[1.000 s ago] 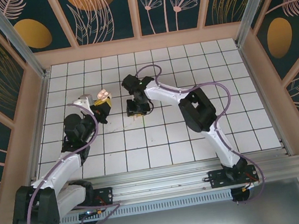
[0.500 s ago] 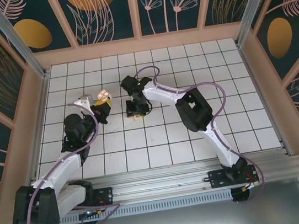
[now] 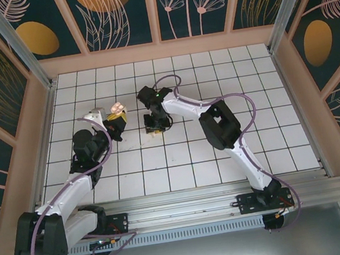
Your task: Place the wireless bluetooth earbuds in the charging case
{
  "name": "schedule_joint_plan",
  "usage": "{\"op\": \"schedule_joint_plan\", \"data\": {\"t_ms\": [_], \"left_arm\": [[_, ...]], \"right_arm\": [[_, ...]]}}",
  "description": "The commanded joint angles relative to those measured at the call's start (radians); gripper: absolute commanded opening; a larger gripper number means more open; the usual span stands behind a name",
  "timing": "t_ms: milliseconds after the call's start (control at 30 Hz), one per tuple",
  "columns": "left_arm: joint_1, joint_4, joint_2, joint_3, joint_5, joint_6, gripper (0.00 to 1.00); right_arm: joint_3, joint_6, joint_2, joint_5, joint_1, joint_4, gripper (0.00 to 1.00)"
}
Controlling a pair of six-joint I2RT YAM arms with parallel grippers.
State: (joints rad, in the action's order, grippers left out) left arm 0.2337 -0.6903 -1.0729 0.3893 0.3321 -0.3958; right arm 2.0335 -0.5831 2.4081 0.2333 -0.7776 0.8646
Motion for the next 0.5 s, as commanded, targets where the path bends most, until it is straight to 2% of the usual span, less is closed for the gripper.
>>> {"op": "schedule_joint_plan", "data": {"t_ms": [0,233,467], "left_arm": [[-0.007,-0.005,0.018,0.034,0.01,0.022,0.09],[-0.007,-0.011,0.015,0.031,0.007,0.022,0.09],[-0.007,-0.047,-0.003,0.014,0.035,0.027,0.09]], "right_arm": [[-0.021,0.005,0.029,-0.05,0.01,0.017,0.27],[-0.053,0.011,-0.017,-0.073,0.013,-0.004,0.25],[-0.24,0.001,-0.157,-0.111,0.017,-0.2,0.23]]}}
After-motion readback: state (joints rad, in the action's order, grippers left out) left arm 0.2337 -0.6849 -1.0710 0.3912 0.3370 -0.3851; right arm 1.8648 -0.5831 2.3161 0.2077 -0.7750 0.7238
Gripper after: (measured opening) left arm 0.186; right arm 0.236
